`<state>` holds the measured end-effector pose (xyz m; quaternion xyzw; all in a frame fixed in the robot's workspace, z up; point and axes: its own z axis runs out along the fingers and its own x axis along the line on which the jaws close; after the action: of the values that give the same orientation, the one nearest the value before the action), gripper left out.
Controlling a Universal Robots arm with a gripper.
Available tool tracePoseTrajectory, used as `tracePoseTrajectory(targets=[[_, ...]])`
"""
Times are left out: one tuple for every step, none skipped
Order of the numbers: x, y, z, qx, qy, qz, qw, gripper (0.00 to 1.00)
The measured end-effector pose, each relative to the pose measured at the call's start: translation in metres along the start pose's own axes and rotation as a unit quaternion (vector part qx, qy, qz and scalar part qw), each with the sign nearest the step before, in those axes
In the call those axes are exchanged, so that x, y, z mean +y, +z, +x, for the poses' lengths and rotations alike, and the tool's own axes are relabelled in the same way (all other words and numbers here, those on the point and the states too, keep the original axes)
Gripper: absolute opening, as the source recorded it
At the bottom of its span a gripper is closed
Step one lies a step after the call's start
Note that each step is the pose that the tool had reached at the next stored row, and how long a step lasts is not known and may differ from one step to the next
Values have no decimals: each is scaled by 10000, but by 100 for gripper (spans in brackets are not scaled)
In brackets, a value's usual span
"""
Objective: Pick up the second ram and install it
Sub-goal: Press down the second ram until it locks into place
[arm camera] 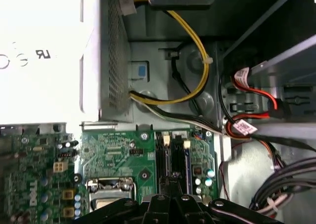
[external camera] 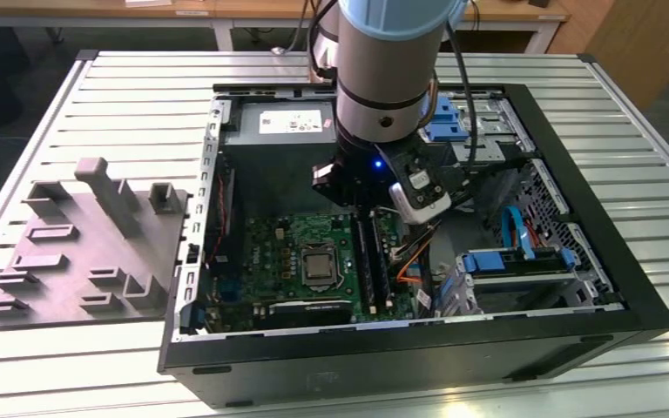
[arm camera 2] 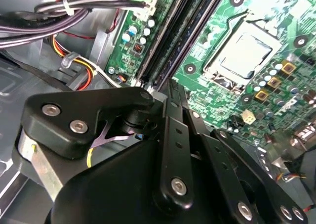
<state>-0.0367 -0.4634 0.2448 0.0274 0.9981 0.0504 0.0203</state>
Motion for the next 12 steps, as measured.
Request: tracePoseTrajectory(targets=[[10, 10, 1, 0, 0, 1, 10000, 10], [18, 18, 2, 0, 0, 0, 10000, 10], [30, 28, 3, 0, 0, 0, 10000, 10], [44, 42, 4, 0, 0, -1, 10000, 10], [60, 59, 6, 0, 0, -1, 10000, 10], [71, 76, 7, 0, 0, -2, 10000, 10], [79, 96, 8, 0, 0, -2, 10000, 10], [88, 114, 8, 1, 0, -1, 10000, 10], [95, 131, 6, 1, 0, -1, 10000, 10], [101, 141, 5, 0, -1, -1, 10000, 10], [106, 147, 5, 1, 0, -1, 10000, 10], [108, 149, 2, 1, 0, -1, 10000, 10]])
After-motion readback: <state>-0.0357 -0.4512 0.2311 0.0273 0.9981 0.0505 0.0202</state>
